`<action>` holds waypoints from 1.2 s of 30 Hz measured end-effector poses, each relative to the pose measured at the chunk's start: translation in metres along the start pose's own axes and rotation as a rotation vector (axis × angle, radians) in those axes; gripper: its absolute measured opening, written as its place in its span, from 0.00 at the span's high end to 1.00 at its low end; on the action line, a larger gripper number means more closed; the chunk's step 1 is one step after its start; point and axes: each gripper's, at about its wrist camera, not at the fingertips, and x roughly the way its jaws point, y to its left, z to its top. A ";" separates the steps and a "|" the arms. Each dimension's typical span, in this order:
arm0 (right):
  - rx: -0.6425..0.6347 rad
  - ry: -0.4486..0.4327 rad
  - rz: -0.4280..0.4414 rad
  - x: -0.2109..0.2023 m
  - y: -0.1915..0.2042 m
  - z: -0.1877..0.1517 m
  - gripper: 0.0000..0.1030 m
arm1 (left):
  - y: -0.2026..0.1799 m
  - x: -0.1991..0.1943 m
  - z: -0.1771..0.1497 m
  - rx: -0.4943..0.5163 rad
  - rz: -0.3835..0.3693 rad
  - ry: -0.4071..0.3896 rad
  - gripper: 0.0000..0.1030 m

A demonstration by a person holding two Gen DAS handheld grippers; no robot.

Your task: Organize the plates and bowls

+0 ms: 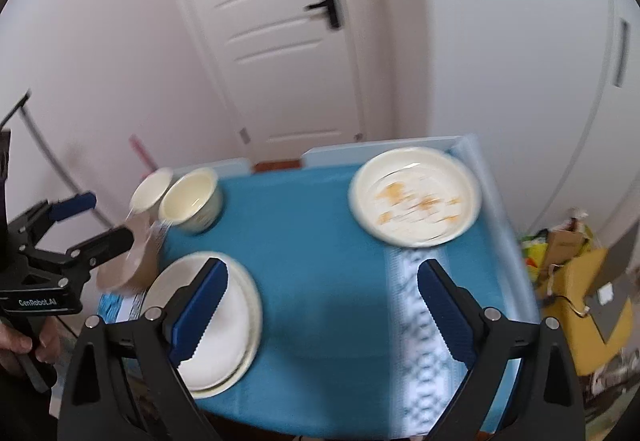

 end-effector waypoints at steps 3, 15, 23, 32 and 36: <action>0.036 0.035 -0.061 -0.008 -0.029 0.019 0.08 | -0.012 0.019 0.025 0.004 -0.093 0.010 0.00; 0.233 0.170 0.004 0.061 -0.132 0.033 0.08 | -0.054 0.164 0.081 -0.075 -0.271 0.191 0.03; 0.357 0.283 0.067 0.141 -0.167 0.019 0.40 | -0.069 0.268 0.086 -0.095 -0.257 0.341 0.38; 0.451 0.266 0.011 0.176 -0.179 0.018 0.68 | -0.075 0.310 0.088 -0.066 -0.263 0.383 0.69; 0.473 0.256 -0.006 0.180 -0.186 0.017 0.76 | -0.077 0.316 0.087 -0.047 -0.255 0.387 0.78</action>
